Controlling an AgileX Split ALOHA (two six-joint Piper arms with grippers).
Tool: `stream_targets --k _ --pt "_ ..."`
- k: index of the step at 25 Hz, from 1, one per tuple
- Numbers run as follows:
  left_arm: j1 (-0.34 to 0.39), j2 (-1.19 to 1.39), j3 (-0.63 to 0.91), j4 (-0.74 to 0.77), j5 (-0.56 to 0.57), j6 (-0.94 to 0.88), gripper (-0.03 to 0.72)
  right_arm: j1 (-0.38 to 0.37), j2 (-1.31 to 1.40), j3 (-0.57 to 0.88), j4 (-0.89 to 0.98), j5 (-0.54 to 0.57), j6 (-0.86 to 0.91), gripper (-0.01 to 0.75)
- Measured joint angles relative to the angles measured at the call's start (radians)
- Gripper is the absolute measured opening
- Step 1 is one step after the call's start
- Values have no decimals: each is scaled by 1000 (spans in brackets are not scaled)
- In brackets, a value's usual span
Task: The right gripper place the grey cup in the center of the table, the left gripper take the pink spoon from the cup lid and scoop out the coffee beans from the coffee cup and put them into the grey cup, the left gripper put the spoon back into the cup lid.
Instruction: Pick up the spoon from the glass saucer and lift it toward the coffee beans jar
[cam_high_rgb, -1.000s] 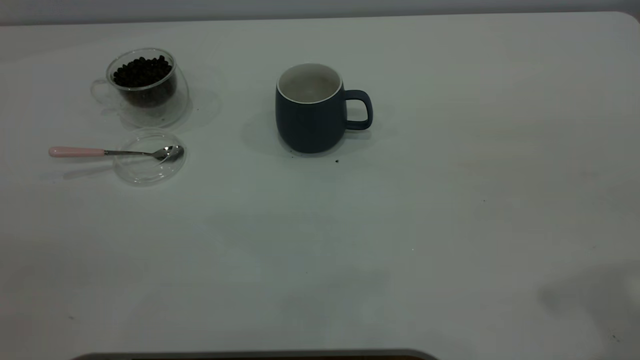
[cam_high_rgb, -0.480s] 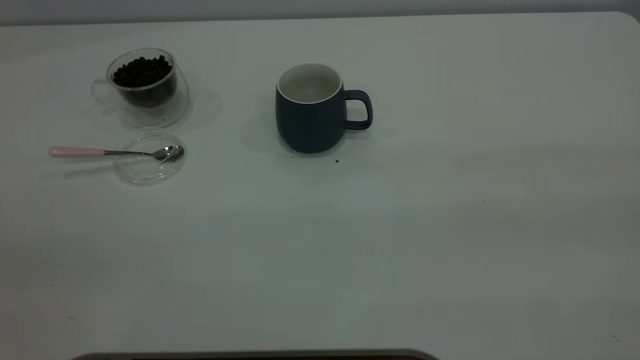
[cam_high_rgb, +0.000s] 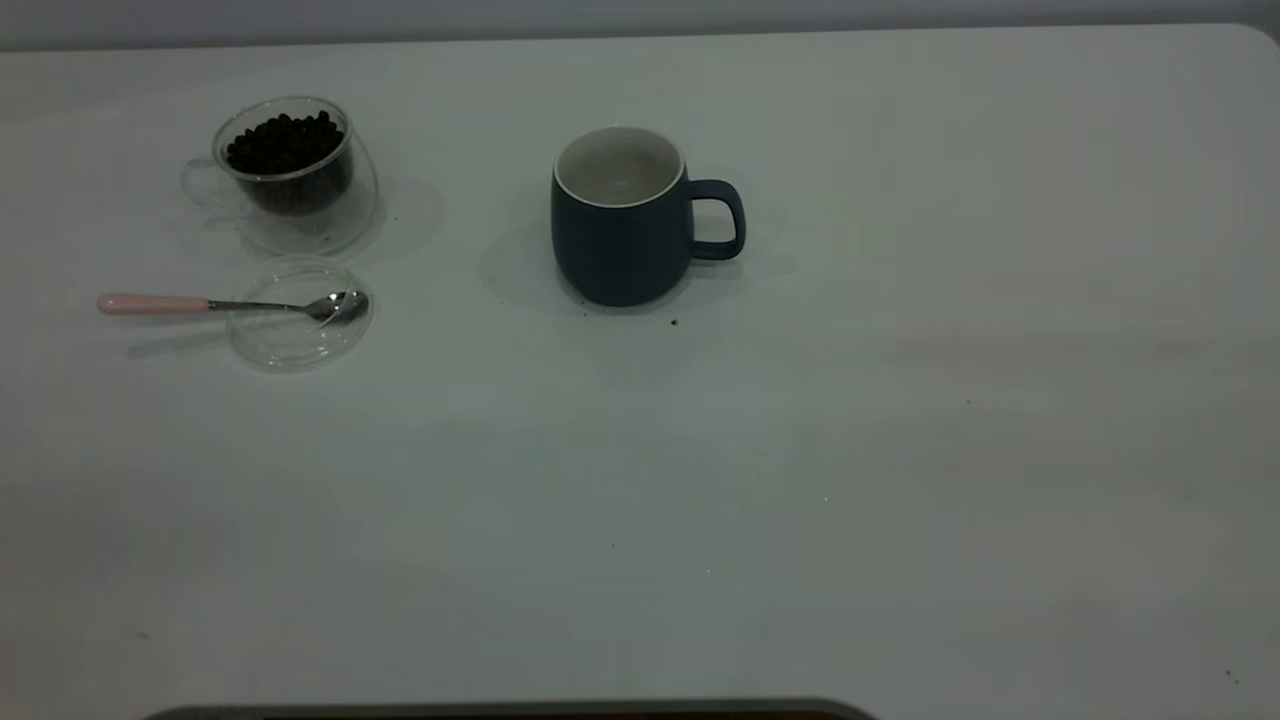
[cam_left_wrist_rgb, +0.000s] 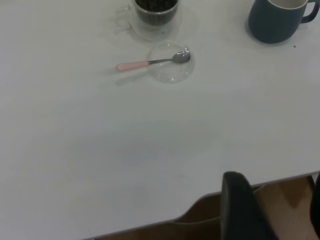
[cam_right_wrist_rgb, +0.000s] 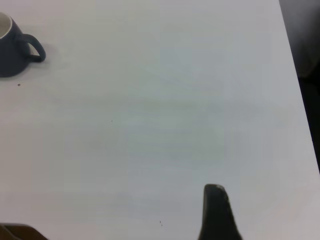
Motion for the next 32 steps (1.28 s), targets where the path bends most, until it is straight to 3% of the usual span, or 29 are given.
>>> stream_targets --k 25,27,32 --pt "0 9 0 -18 -3 -27 398 0 0 0 0 0 0 507" --pt "0 55 -10 -18 -28 -64 393 -1 0 0 0 0 0 506" --pt "0 352 -70 -15 -249 -151 356 -1 0 0 0 0 0 506"
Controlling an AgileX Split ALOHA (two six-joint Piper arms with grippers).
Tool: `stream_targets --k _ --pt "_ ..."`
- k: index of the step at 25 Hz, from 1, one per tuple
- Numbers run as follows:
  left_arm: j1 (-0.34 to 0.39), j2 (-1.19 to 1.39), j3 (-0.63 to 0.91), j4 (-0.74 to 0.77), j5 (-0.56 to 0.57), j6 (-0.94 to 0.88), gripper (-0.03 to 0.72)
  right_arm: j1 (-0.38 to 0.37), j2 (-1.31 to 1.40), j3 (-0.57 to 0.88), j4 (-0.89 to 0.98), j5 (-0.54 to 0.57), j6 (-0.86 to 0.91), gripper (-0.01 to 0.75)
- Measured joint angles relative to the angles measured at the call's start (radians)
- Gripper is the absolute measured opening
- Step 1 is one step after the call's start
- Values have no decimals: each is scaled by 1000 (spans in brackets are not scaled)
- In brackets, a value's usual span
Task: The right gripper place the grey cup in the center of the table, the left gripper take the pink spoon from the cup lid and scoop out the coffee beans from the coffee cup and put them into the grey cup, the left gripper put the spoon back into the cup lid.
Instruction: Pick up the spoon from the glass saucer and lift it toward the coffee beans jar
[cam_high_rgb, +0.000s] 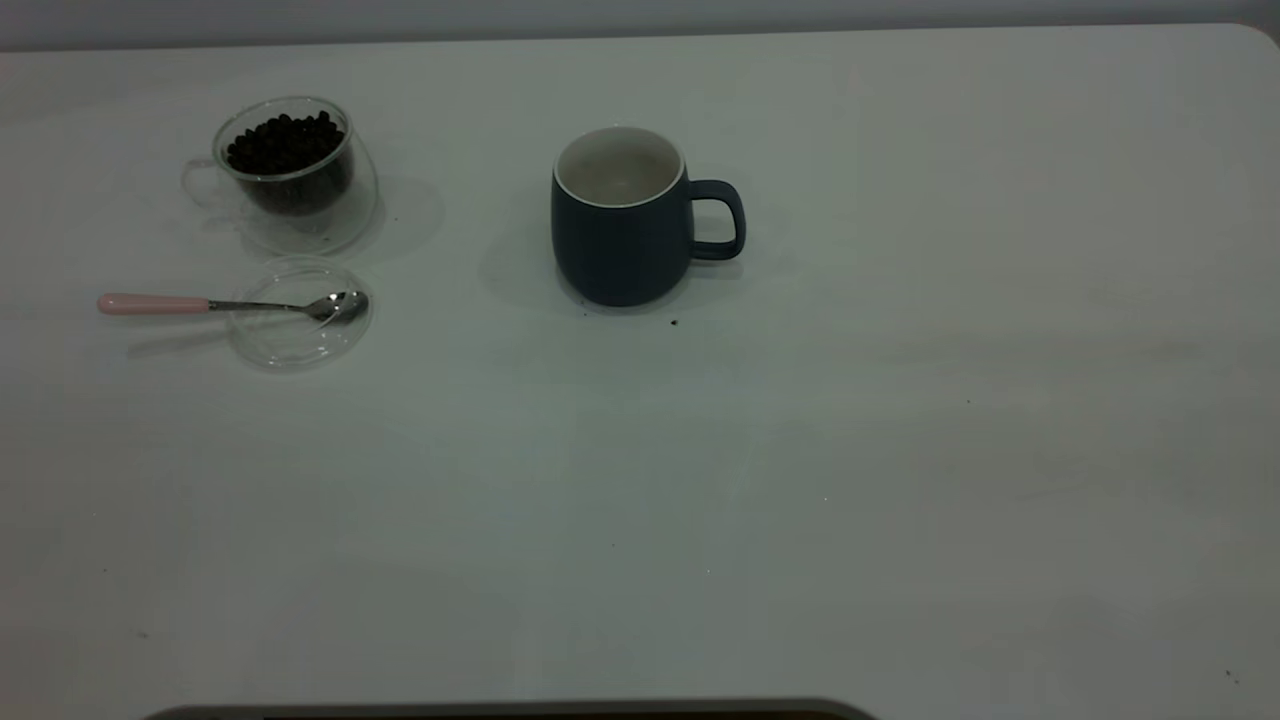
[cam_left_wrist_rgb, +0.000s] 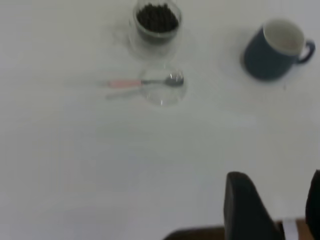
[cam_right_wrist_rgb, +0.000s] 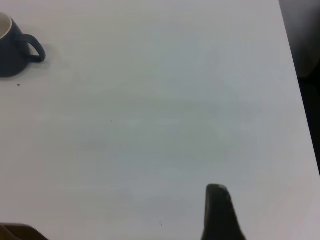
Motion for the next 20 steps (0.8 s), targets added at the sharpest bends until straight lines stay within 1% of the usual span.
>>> stream_targets --k 4,8,10,15,17,20 --pt "0 328 -70 24 -120 -69 334 0 -1 0 0 0 0 506" --pt "6 632 -174 112 -179 -146 330 0 -1 0 0 0 0 506" --pt "38 763 -227 129 -197 -182 330 0 -1 0 0 0 0 506" --pt "193 1092 -335 140 -222 -147 330 0 -1 0 0 0 0 506" --pt "257 1214 -388 102 -227 -107 329 0 -1 0 0 0 0 506" --pt "362 1389 -472 -6 -215 29 329 0 -1 0 0 0 0 506"
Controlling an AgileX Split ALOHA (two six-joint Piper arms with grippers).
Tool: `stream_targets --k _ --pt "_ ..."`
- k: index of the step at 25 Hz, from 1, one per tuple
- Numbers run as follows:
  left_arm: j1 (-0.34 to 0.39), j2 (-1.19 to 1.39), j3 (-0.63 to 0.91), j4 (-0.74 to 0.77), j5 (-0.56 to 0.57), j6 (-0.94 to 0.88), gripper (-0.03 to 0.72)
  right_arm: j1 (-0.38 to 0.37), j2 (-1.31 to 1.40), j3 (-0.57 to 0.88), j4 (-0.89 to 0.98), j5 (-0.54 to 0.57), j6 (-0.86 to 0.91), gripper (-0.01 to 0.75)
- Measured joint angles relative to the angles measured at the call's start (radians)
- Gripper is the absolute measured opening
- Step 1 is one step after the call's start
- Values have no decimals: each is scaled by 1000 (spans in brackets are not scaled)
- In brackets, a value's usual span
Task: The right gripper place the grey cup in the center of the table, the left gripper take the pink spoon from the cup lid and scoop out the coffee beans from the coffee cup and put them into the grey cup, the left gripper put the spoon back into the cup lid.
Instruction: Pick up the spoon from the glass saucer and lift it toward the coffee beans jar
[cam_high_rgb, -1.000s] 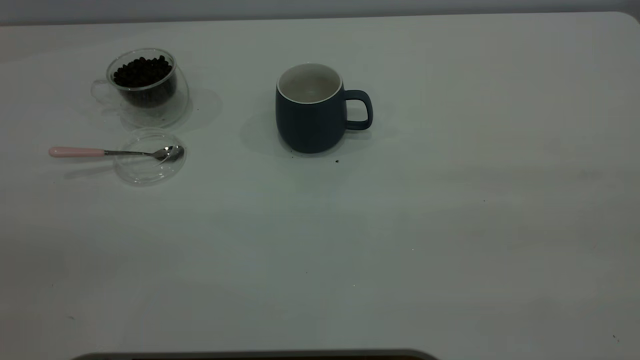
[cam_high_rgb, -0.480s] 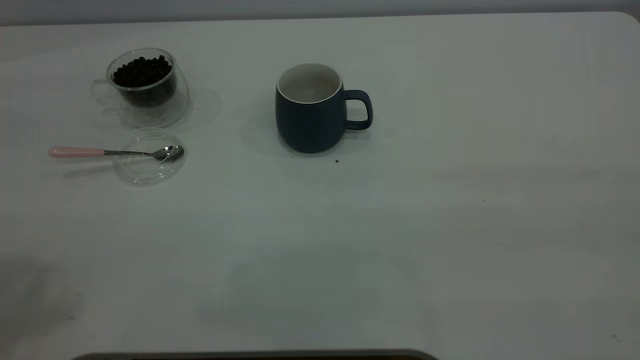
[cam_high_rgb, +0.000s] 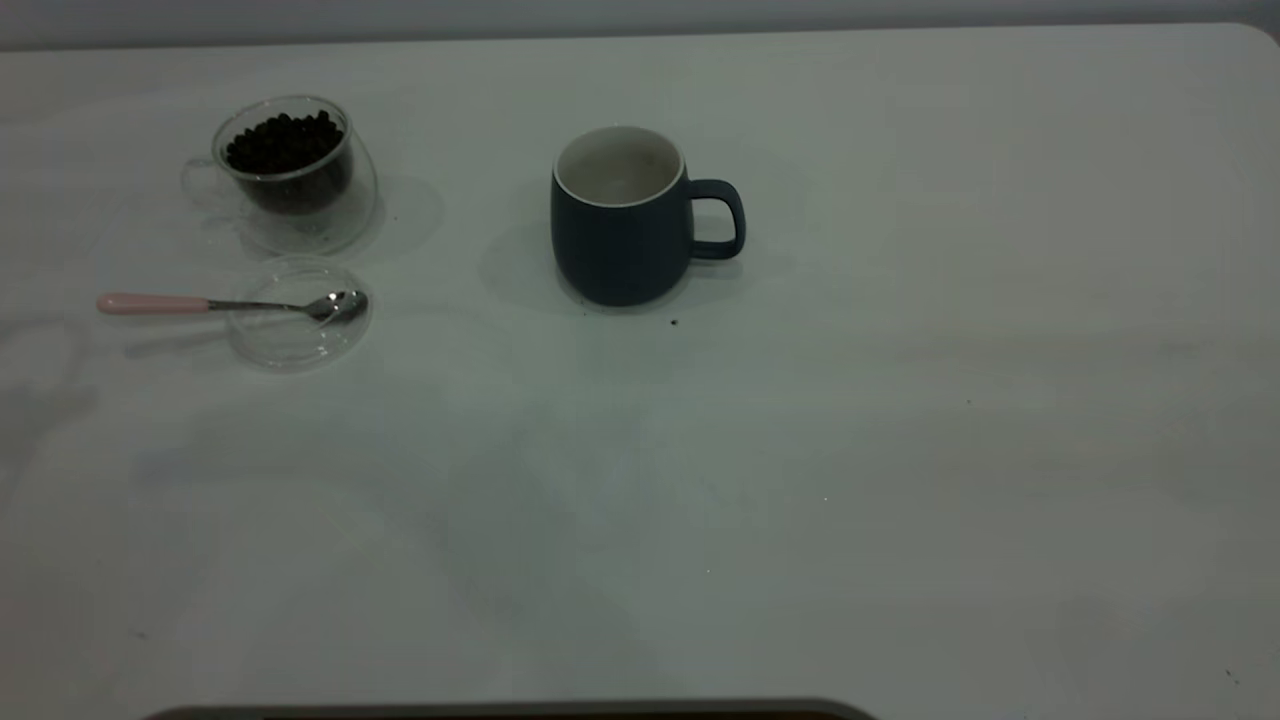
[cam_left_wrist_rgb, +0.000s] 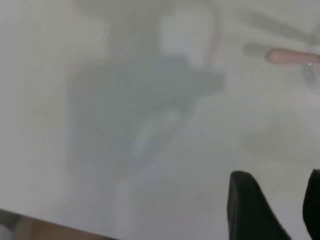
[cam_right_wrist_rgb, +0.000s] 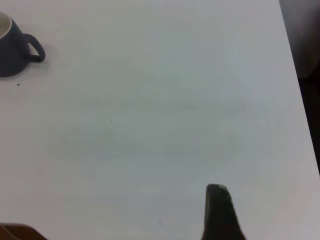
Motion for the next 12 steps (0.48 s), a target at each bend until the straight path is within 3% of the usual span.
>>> stream_targets --k 7,12 --pt "235 275 -169 -426 198 588 329 0 0 0 0 0 0 506" --pt "339 380 -177 -686 258 995 329 0 0 0 0 0 0 506"
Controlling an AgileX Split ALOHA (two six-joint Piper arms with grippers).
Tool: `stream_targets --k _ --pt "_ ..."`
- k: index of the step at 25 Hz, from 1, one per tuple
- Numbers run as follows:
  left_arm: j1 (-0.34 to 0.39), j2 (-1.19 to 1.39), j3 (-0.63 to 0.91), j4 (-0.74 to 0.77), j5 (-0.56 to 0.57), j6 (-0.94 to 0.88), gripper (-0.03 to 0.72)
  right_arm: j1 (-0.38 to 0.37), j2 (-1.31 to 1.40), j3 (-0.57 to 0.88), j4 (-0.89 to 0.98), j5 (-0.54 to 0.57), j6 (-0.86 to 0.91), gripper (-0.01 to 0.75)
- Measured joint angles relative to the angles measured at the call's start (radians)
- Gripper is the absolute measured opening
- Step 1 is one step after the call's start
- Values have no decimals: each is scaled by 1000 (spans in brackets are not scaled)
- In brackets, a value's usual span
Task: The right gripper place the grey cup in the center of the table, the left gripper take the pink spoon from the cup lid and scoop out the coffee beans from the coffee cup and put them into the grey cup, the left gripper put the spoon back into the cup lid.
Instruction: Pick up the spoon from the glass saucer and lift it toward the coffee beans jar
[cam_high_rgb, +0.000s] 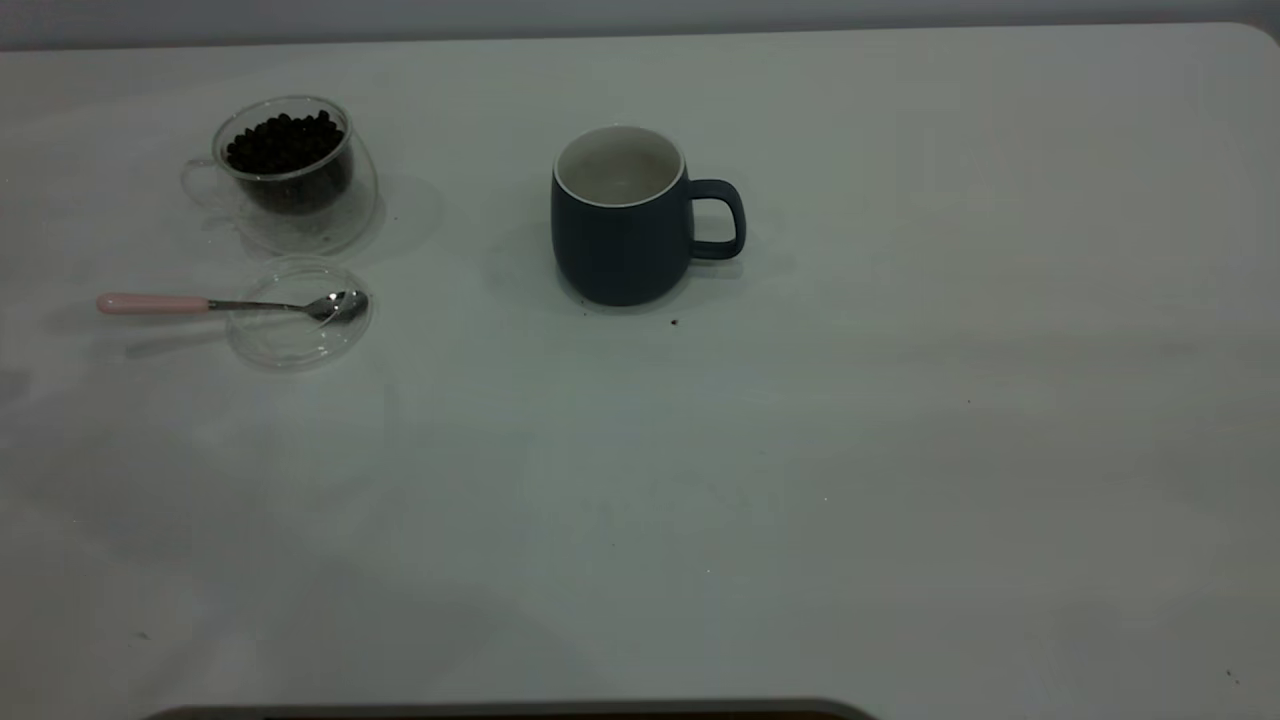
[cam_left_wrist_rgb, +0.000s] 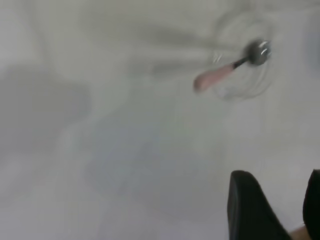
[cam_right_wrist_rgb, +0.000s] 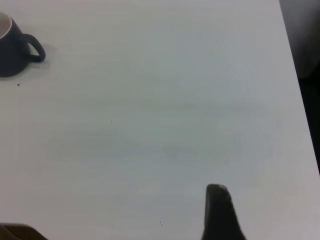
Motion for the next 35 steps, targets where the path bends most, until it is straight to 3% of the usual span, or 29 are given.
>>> stream_targets --k 5,13,15,22,35 --pt "30 49 -6 -89 -39 237 338 0 0 0 0 0 0 506" --pt "27 172 -8 -135 -44 198 557 0 0 0 0 0 0 506" --pt "22 201 -8 -131 -51 206 582 0 0 0 0 0 0 506" --pt "-46 238 -15 -194 -122 342 585 0 0 0 0 0 0 506" --pt "-184 330 -79 -246 -134 367 585 0 0 0 0 0 0 506"
